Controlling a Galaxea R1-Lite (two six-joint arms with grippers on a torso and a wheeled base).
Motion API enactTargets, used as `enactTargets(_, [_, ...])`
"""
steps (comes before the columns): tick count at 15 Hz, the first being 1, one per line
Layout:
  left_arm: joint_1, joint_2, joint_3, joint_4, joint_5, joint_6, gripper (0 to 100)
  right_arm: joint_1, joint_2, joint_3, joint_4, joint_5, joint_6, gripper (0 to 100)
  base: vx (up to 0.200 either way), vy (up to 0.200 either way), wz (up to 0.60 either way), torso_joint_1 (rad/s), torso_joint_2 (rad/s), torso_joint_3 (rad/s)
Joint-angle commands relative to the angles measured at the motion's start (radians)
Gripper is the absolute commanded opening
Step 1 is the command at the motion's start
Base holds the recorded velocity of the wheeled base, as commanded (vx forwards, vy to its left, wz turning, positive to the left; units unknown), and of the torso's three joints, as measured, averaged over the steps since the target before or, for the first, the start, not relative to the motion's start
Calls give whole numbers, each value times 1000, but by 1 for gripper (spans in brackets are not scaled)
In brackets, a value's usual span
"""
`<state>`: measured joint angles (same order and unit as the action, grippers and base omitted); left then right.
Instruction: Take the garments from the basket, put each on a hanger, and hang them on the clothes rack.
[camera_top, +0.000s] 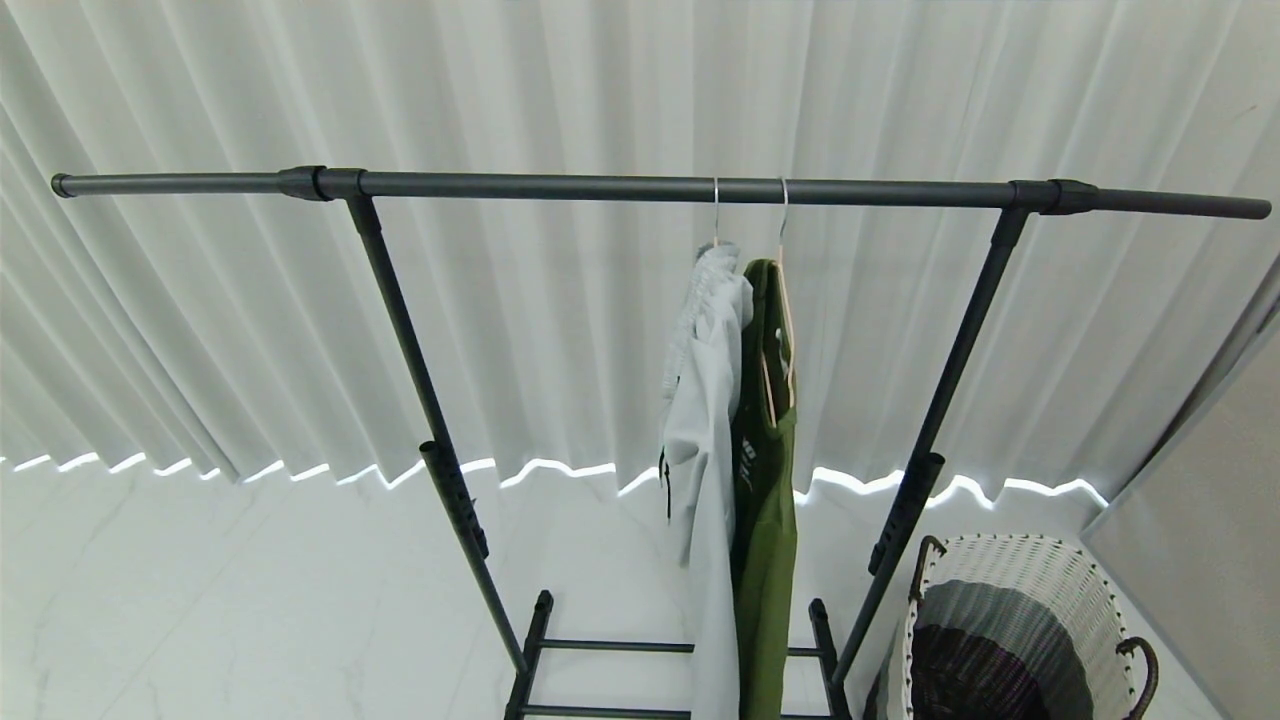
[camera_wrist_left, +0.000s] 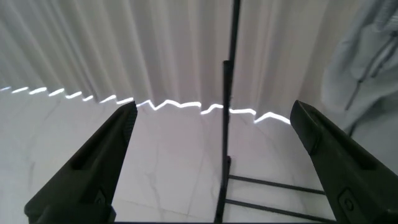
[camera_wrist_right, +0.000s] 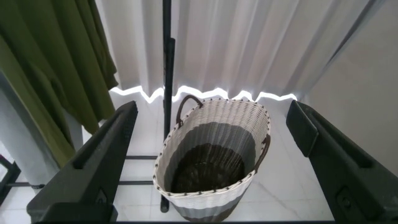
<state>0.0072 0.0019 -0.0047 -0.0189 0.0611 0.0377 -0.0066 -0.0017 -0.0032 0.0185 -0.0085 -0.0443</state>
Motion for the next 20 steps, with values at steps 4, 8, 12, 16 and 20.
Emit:
enactTargets(4, [0, -2, 2, 4, -32, -61, 100, 0, 2, 0, 0, -1, 0, 100, 0, 0, 0, 0, 0, 0])
enactTargets(8, [0, -2, 2, 4, -32, -61, 100, 0, 2, 0, 0, 1, 0, 100, 0, 0, 0, 0, 0, 0])
enactTargets(12, [0, -2, 2, 4, -32, -61, 100, 0, 2, 0, 0, 1, 0, 100, 0, 0, 0, 0, 0, 0])
enactTargets(16, [0, -2, 2, 4, -32, -61, 100, 0, 2, 0, 0, 1, 0, 100, 0, 0, 0, 0, 0, 0])
enactTargets(20, [0, -2, 2, 4, -32, -61, 100, 0, 2, 0, 0, -1, 0, 100, 0, 0, 0, 0, 0, 0])
